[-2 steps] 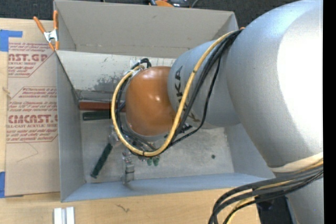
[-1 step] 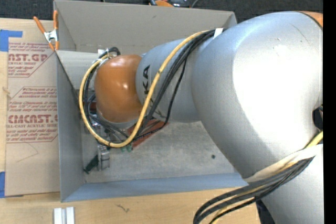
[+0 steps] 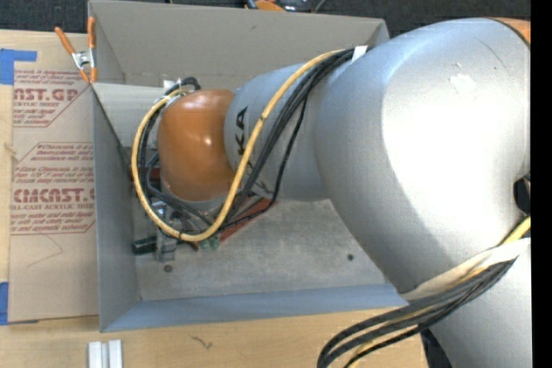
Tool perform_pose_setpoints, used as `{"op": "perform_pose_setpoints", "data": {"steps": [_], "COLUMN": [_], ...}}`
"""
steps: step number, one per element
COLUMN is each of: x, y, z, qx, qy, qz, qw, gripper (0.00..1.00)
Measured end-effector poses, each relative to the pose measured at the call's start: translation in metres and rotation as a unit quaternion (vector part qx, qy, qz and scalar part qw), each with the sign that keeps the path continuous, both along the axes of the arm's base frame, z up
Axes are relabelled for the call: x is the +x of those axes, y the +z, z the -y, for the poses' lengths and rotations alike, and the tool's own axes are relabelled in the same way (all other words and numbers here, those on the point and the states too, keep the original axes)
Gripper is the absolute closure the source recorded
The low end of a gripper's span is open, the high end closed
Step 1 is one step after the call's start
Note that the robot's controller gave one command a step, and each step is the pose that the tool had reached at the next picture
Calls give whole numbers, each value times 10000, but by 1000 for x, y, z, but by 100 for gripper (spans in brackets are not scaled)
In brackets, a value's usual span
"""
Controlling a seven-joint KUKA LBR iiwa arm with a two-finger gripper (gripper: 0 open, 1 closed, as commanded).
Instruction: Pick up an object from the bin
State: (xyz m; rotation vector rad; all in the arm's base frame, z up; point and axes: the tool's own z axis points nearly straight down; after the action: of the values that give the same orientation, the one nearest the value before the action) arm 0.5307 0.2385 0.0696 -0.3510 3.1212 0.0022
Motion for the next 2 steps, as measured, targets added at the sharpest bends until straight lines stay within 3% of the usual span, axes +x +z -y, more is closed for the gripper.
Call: {"op": "perform_pose_setpoints", "data": {"steps": [1,2], "x": [9,7], "y": [137,132], "z": [29,29], "qx": [8,1], "qy": [6,13], "qz": [45,9], "qw": [10000,10000], "gripper": [100,0]}}
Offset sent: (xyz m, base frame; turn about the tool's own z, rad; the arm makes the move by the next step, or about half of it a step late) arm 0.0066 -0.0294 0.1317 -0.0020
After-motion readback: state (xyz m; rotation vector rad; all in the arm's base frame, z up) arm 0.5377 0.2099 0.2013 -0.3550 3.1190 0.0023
